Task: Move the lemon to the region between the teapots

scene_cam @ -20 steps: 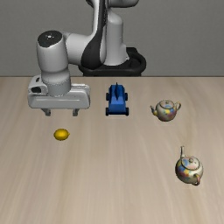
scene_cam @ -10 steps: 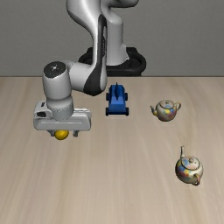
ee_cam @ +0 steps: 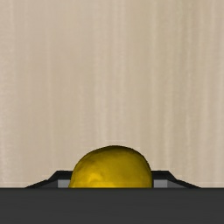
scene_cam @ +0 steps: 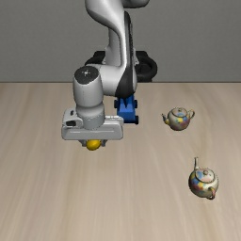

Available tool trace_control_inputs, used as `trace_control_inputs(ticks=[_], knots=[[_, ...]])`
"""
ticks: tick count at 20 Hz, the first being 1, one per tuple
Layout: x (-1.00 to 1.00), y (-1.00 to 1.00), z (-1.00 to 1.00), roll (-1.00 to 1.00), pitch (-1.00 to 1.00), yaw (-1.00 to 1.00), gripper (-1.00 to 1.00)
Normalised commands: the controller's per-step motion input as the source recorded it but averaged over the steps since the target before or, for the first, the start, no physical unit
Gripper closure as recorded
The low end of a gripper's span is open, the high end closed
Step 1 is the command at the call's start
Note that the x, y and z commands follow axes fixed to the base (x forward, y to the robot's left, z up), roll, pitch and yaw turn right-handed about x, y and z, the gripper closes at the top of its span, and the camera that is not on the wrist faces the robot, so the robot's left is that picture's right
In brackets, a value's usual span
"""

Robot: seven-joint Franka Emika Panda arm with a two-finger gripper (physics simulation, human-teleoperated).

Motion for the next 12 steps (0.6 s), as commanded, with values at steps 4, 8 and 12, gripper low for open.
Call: trace_control_inputs(ticks=[4, 8, 12], knots=[[0.0, 1.0, 0.0, 0.0, 0.0, 0.0, 1.0], [0.0, 1.0, 0.0, 0.0, 0.0, 0.0, 1.0], [0.0, 1.0, 0.0, 0.0, 0.0, 0.0, 1.0]])
